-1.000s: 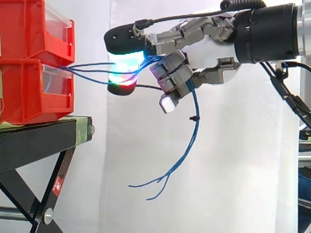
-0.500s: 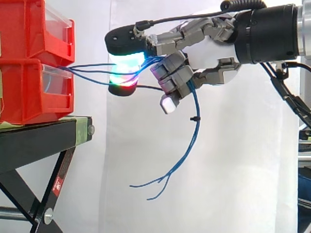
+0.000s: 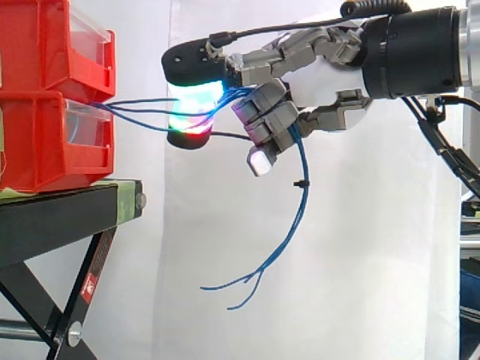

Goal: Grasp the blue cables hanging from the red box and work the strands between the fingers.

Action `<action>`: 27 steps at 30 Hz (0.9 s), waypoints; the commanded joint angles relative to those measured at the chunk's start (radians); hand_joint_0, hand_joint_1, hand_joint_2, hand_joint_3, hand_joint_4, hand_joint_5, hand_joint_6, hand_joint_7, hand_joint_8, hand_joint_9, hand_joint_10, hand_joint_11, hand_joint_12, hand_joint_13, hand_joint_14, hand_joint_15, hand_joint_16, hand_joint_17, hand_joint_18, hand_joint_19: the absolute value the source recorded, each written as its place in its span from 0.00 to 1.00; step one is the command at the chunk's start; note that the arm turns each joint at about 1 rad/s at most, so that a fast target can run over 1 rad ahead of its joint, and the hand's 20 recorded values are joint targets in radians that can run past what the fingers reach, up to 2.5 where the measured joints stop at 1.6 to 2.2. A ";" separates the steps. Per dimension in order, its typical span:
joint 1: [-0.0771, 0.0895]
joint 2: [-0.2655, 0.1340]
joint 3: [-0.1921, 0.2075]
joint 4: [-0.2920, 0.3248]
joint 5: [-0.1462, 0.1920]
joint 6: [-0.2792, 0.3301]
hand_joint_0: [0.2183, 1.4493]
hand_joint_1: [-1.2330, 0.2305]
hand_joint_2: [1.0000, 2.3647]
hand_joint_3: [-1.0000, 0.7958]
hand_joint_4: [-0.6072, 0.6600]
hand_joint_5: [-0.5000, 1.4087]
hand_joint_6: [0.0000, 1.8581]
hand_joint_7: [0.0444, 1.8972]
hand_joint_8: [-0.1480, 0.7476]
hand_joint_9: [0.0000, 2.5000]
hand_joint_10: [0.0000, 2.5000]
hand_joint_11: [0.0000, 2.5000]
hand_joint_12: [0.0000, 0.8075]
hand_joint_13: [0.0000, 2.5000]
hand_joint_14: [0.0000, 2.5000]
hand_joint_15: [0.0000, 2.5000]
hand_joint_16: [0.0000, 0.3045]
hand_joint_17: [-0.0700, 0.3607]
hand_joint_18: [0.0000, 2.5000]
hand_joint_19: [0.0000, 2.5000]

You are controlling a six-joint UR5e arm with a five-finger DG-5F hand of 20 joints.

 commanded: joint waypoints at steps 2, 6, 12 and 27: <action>0.000 0.000 0.001 0.000 0.000 0.000 0.51 0.33 0.02 0.45 0.53 0.51 0.29 0.71 0.62 0.24 1.00 0.95 0.61 0.24 1.00 0.63 0.19 0.46 0.44 0.36; 0.000 0.000 -0.001 0.000 0.000 0.000 0.51 0.33 0.02 0.45 0.53 0.51 0.29 0.70 0.62 0.24 1.00 0.94 0.61 0.24 1.00 0.65 0.19 0.46 0.44 0.35; -0.002 0.000 0.001 0.000 0.000 0.000 0.51 0.33 0.02 0.45 0.53 0.51 0.29 0.70 0.62 0.24 1.00 0.95 0.60 0.24 1.00 0.64 0.19 0.46 0.44 0.36; 0.000 0.000 -0.001 0.000 0.000 0.000 0.51 0.33 0.02 0.44 0.53 0.50 0.29 0.71 0.62 0.24 1.00 0.95 0.61 0.24 1.00 0.63 0.18 0.45 0.44 0.35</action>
